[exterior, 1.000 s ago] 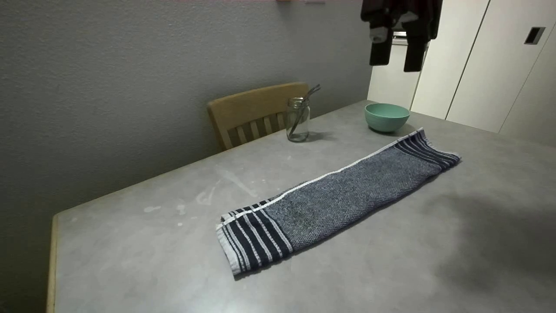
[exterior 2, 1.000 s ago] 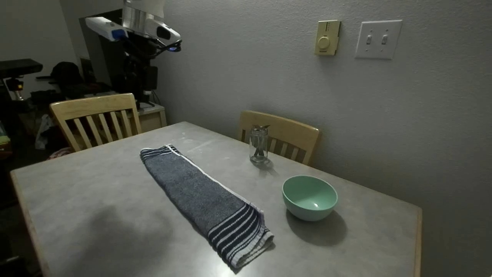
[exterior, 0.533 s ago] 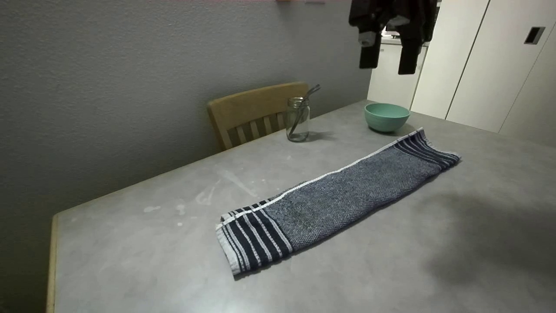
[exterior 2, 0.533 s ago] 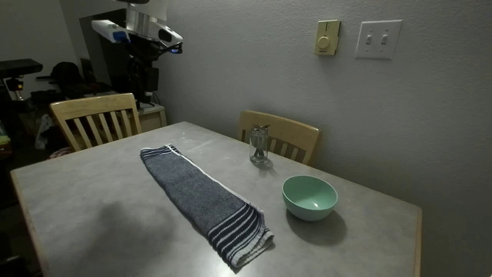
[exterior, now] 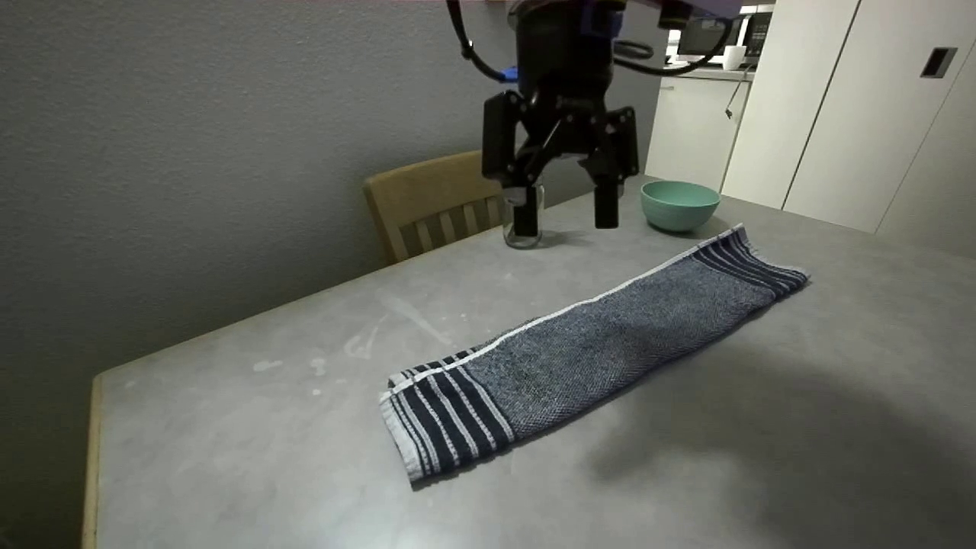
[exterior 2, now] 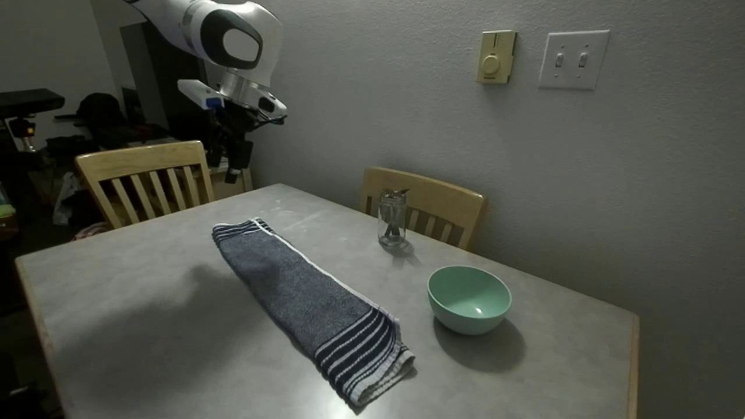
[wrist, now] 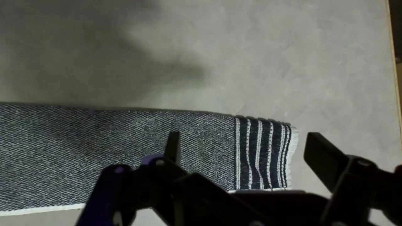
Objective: Fold the towel
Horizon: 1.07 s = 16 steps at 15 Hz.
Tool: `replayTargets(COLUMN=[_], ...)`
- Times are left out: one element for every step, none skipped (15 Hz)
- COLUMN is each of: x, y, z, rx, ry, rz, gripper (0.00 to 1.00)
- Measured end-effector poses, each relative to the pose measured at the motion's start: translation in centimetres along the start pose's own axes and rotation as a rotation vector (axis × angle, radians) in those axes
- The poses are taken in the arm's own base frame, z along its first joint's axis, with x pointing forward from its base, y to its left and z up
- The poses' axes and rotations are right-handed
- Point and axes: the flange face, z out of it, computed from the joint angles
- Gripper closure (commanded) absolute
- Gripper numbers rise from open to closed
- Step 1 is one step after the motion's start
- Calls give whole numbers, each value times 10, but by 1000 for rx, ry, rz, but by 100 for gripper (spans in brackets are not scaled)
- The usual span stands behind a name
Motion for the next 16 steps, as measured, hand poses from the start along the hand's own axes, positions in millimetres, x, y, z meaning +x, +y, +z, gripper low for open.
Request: replayTargets(x=[5, 6, 7, 7, 7, 7, 8, 10, 12, 15, 18, 22, 24, 24, 24, 25], y=[-1, -1, -1, -1, -3, -6, -15, -25, -40, -55, -70, -83, -91, -93, -92, -90], z=[3, 2, 0, -1, -1, -1, -1, 0, 3, 9, 18, 29, 38, 43, 42, 38], rx=[0, 1, 1, 1, -6, -24, -46, -69, -92, -121, -152, -189, -198, -200, -199, -196], ry=[-5, -7, -7, -6, 0, 13, 41, 73, 102, 126, 143, 150, 149, 145, 146, 150], rz=[-1, -1, -1, 9, 27, 54, 80, 100, 115, 122, 123, 120, 117, 113, 114, 118], gripper=[0, 0, 0, 0, 0, 0, 0, 0, 0, 0, 0, 0, 0, 0, 0, 0])
